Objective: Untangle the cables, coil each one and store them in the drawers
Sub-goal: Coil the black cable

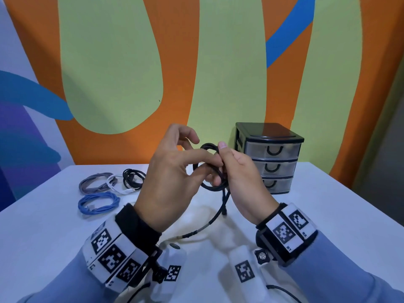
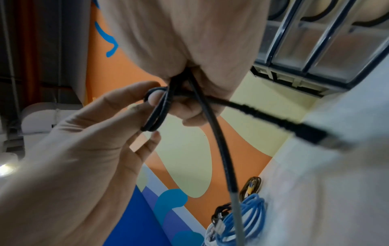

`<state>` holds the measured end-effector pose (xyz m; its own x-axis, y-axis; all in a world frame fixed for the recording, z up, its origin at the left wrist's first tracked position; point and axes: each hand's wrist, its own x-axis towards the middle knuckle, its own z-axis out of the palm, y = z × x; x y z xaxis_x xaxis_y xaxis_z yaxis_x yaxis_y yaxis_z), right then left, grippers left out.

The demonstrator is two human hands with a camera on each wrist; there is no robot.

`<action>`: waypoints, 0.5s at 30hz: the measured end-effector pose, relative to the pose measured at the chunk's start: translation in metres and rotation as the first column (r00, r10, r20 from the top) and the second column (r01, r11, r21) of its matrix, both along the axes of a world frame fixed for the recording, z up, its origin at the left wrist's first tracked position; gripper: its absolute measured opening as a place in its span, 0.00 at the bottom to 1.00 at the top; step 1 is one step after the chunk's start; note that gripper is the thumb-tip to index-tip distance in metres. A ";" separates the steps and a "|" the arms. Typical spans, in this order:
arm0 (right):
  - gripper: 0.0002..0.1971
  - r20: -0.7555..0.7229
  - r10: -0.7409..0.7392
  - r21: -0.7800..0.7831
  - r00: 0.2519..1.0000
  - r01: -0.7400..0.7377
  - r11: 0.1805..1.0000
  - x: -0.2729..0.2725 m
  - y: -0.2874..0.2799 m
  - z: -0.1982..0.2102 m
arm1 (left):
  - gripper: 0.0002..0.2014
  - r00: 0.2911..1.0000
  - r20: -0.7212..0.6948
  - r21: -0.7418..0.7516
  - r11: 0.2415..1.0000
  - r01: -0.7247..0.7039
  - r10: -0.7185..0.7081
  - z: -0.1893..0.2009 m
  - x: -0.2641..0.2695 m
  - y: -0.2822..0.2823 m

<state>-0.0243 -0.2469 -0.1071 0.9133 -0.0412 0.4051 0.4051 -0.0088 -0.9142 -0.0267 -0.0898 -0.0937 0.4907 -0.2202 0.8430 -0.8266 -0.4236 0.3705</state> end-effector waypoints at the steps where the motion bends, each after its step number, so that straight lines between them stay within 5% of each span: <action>1: 0.25 0.000 -0.013 -0.007 1.000 0.013 1.000 0.001 0.000 0.001 | 0.13 1.000 -0.013 -0.056 0.998 0.017 -0.018 0.001 0.001 0.001; 6: 0.22 -0.034 -0.074 -0.009 0.997 0.074 0.997 0.003 -0.003 0.005 | 0.05 0.900 -0.322 -0.443 0.887 0.131 -0.294 0.012 0.006 0.009; 9: 0.21 -0.051 -0.116 -0.019 0.992 0.115 0.993 0.004 -0.007 0.006 | 0.05 0.708 -0.501 -0.609 0.784 0.119 -0.497 0.014 0.005 0.009; 15: 0.21 -0.001 -0.179 -0.016 0.984 0.179 0.984 0.004 -0.016 0.007 | 0.11 0.391 -0.494 -0.830 0.556 0.054 -0.776 0.024 0.003 0.016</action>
